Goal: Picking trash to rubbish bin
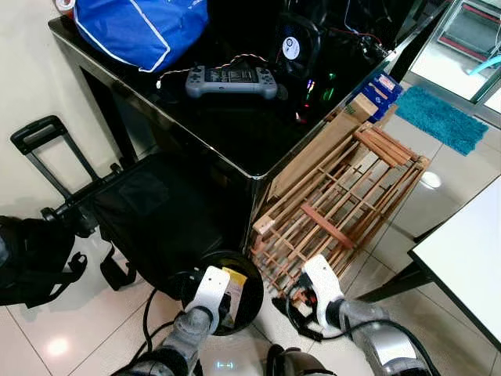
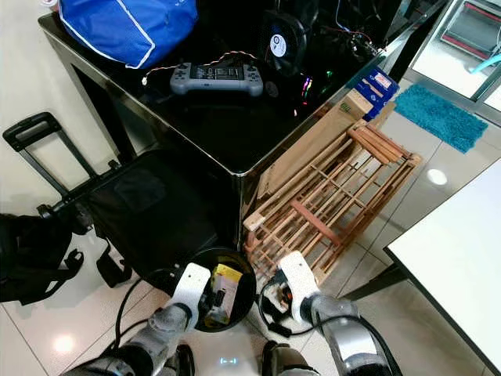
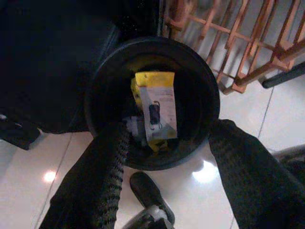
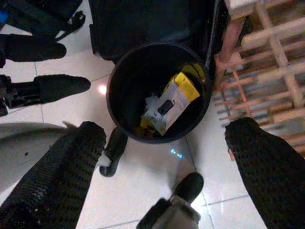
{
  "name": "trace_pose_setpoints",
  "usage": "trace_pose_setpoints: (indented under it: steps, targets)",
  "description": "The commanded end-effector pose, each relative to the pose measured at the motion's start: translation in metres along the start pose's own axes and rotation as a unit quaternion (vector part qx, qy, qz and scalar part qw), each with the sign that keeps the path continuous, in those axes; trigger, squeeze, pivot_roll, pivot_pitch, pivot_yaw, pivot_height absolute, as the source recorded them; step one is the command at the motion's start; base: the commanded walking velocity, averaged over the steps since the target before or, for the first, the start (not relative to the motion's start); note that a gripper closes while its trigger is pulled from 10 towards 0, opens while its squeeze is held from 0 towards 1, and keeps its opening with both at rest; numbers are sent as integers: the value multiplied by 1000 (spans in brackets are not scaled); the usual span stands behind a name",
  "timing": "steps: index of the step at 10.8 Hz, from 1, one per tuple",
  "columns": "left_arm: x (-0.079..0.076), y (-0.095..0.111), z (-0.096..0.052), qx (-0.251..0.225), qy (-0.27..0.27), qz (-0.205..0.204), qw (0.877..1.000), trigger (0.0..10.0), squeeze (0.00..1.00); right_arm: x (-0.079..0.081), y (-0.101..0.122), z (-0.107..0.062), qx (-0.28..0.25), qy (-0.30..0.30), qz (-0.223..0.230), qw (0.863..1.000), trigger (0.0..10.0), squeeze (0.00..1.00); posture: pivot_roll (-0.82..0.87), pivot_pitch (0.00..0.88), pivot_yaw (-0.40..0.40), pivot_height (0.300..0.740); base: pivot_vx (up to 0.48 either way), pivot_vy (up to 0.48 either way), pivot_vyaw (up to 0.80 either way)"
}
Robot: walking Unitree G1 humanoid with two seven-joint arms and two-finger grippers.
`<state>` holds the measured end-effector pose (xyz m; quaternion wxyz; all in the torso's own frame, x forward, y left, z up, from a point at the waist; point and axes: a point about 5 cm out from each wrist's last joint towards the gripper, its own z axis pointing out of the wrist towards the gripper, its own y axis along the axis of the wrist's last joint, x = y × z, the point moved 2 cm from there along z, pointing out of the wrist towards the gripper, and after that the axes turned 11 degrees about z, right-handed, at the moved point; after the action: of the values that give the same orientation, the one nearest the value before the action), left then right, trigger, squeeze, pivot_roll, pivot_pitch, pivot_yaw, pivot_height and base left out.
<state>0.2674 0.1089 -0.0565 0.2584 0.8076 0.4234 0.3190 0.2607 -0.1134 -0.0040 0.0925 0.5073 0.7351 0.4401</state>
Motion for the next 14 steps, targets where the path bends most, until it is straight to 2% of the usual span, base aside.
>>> trace_pose_setpoints:
  steps: [1, 3, 5, 7, 9, 10, 14]
  targets:
    - [0, 1, 0, -5, 3, 4, 1000, 10000, 0, -3, -5, 0, 2, -7, 14, 1000, 10000, 0, -59, 194, -47, 740, 0, 0, 0]
    - [17, 17, 0, -54, 30, -30, 998, 10000, 0, -5, 9, 5, -36, -22, 26, 999, 10000, 0, -48, 172, -23, 740, 0, 0, 0]
    - [28, 16, -2, -70, 39, -37, 996, 10000, 0, -8, 16, 8, -51, -34, 28, 998, 10000, 0, -37, 159, -8, 740, 0, 0, 0]
    - [48, 4, -8, -81, 72, -39, 993, 10000, 0, -28, 32, 5, -109, -115, 17, 987, 10000, 0, -20, 146, 9, 740, 0, 0, 0]
    - [60, -7, -15, -84, 104, -38, 990, 10000, 0, -40, 41, 1, -158, -164, 38, 973, 10000, 0, -8, 124, 20, 740, 0, 0, 0]
    - [68, -14, -20, -87, 131, -50, 986, 10000, 0, -46, 49, -3, -211, -194, 51, 957, 10000, 0, -4, 100, 29, 740, 0, 0, 0]
    - [75, -3, -22, -113, 169, -68, 977, 10000, 0, -50, 43, -4, -239, -218, 70, 944, 10000, 0, -9, 55, 48, 740, 0, 0, 0]
